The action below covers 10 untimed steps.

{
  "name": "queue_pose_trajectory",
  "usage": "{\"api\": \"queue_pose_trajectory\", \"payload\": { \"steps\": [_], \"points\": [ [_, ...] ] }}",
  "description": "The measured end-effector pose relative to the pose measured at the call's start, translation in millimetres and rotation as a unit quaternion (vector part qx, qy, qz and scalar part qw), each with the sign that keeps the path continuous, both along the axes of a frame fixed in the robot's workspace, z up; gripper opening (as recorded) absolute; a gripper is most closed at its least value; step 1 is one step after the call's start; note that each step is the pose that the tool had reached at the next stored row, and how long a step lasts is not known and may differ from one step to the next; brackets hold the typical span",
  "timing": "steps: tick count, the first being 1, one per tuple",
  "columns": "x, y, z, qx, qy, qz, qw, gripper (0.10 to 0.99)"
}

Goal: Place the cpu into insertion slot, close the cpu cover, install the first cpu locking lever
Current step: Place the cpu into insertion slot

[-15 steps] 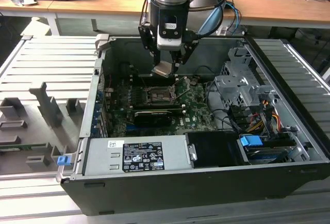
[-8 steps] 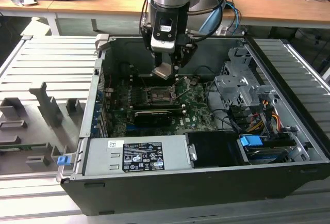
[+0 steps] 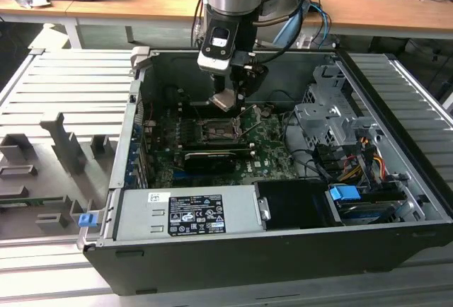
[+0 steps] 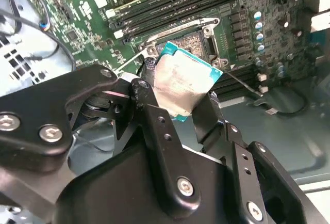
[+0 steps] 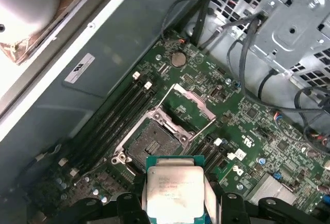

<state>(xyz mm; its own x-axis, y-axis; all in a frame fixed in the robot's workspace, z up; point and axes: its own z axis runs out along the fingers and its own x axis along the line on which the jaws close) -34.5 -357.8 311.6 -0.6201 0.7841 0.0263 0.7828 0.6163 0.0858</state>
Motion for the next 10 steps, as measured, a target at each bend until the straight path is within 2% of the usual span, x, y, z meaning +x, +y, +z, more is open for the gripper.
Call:
{"api": "queue_pose_trajectory", "payload": {
  "steps": [2,4,8,10],
  "points": [
    [0.0,0.0,-1.1,0.0000,0.0000,-0.022,0.9998,0.533],
    [0.0,0.0,-1.8,0.0000,0.0000,-0.032,0.9995,0.533],
    [-0.4,0.1,-6.4,0.0000,0.0000,-0.041,0.9992,0.533],
    [-0.6,0.3,-11.9,-0.0010,0.0000,-0.046,0.9989,0.533]
  ]
}}
